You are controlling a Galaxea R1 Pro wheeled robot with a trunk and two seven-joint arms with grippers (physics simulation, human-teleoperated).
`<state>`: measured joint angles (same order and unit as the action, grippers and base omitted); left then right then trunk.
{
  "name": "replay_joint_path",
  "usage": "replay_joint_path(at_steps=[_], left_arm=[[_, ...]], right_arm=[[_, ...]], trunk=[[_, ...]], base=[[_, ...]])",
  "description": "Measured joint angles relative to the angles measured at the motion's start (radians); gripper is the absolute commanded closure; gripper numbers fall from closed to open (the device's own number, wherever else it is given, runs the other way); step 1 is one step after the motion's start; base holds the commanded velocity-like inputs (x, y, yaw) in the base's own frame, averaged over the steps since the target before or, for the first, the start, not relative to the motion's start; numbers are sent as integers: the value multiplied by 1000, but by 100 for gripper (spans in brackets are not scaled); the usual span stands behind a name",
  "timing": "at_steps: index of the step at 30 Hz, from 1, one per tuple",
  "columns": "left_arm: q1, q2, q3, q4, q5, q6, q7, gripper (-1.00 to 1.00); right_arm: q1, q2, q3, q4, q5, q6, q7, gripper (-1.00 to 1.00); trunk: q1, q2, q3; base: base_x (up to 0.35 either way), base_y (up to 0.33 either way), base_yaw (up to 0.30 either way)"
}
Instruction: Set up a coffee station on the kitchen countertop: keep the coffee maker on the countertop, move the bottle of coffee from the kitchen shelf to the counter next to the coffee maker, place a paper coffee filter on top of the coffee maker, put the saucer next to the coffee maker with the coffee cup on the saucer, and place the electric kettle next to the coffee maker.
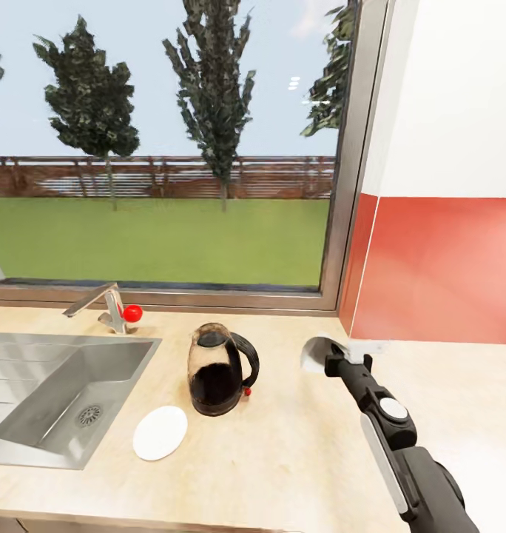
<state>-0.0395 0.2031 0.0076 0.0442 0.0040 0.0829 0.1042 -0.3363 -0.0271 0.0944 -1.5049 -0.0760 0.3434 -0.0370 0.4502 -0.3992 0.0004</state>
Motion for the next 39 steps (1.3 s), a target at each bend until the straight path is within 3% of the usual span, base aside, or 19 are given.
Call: replay_joint_path(at_steps=[24, 39], left_arm=[[-1, -1, 4, -2, 3, -3, 4, -100], [-1, -1, 0, -3, 5, -4, 6, -100]], right_arm=[[-1, -6, 4, -16, -1, -3, 1, 100], [0, -7, 3, -15, -1, -4, 1, 100]], trunk=[[0, 0, 0], [0, 0, 0]], base=[[-325, 152, 6], [-312, 196, 238]])
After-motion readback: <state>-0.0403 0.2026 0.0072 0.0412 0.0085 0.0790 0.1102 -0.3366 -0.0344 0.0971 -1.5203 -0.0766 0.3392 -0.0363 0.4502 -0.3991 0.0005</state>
